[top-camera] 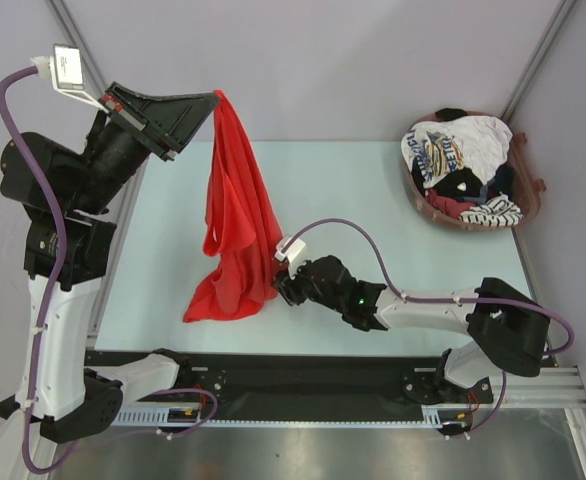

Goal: Fold and stack the tank tops
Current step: Flatten the tank top out

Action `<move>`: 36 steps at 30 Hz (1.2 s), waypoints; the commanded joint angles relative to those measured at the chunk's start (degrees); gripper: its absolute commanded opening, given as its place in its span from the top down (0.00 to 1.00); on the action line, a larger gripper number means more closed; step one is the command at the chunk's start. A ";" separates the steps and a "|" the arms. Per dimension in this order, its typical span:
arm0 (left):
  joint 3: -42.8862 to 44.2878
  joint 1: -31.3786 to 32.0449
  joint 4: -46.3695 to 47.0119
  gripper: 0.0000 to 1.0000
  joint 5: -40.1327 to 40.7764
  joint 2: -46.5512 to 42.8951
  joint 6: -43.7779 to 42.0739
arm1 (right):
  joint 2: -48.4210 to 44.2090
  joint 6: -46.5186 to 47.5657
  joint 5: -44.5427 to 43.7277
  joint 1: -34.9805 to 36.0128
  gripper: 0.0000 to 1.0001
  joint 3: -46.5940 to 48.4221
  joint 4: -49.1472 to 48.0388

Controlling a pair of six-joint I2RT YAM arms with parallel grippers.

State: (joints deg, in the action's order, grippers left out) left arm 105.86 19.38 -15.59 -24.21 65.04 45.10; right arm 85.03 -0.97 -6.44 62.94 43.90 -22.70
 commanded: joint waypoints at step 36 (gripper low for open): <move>7.77 -19.07 -7.81 1.00 3.66 4.75 4.72 | -21.06 -17.12 26.90 -53.69 1.00 34.12 37.81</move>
State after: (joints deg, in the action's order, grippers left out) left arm 109.82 7.01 -27.55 -16.16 68.88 45.89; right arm 63.05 -13.67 11.20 15.55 68.82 12.67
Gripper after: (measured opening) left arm 0.006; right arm 0.022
